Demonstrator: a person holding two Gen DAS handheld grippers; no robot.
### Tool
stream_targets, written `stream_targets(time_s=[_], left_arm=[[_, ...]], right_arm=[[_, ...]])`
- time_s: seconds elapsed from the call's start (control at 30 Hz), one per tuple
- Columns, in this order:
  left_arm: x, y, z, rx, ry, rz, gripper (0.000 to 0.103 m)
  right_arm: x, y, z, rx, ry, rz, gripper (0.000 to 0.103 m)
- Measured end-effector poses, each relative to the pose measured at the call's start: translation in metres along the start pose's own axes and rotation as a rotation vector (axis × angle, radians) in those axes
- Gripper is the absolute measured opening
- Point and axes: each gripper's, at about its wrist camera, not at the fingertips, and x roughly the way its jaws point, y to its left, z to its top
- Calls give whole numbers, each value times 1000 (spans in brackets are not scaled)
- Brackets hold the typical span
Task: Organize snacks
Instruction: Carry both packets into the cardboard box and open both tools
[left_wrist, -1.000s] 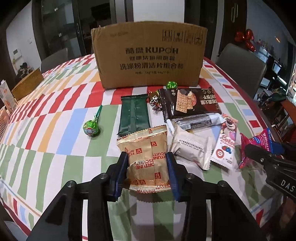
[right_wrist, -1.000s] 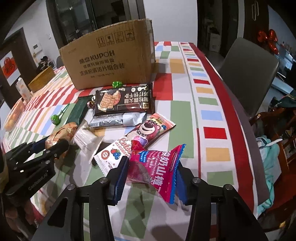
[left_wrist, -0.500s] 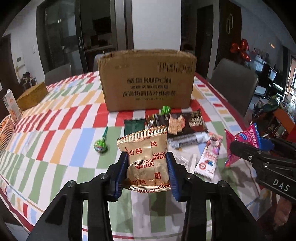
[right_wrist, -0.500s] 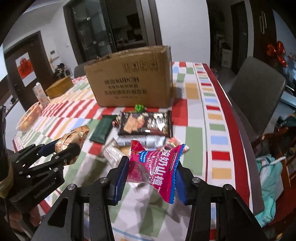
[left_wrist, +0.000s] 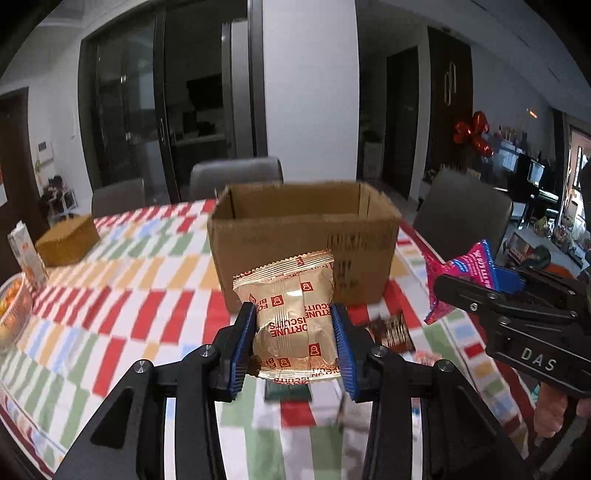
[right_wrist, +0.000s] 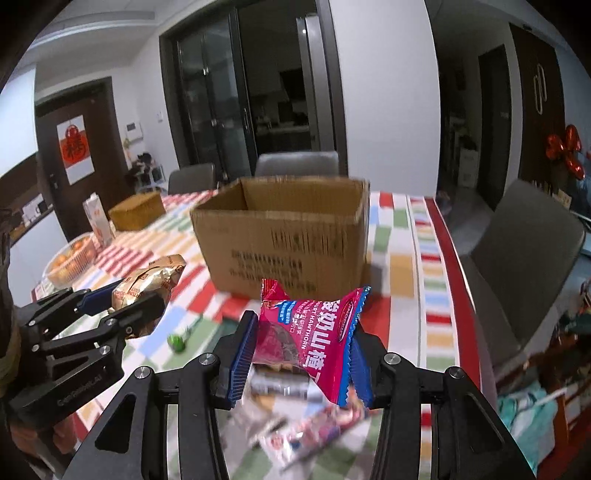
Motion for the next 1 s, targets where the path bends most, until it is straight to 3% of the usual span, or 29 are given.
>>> stream_targets(time_s=[0.4,0.73,1.0], left_arm=[[25,19,74,57,-79,-1,41],[76,39,120,73,-13,-17,41],[118,46,134,48,74,-51,41]], right_arm=[[21,3,81,-44,-83,5,48],[66,-1,126,-62,-44,-18,48],[103,-7,143,-46,21,-26,48]])
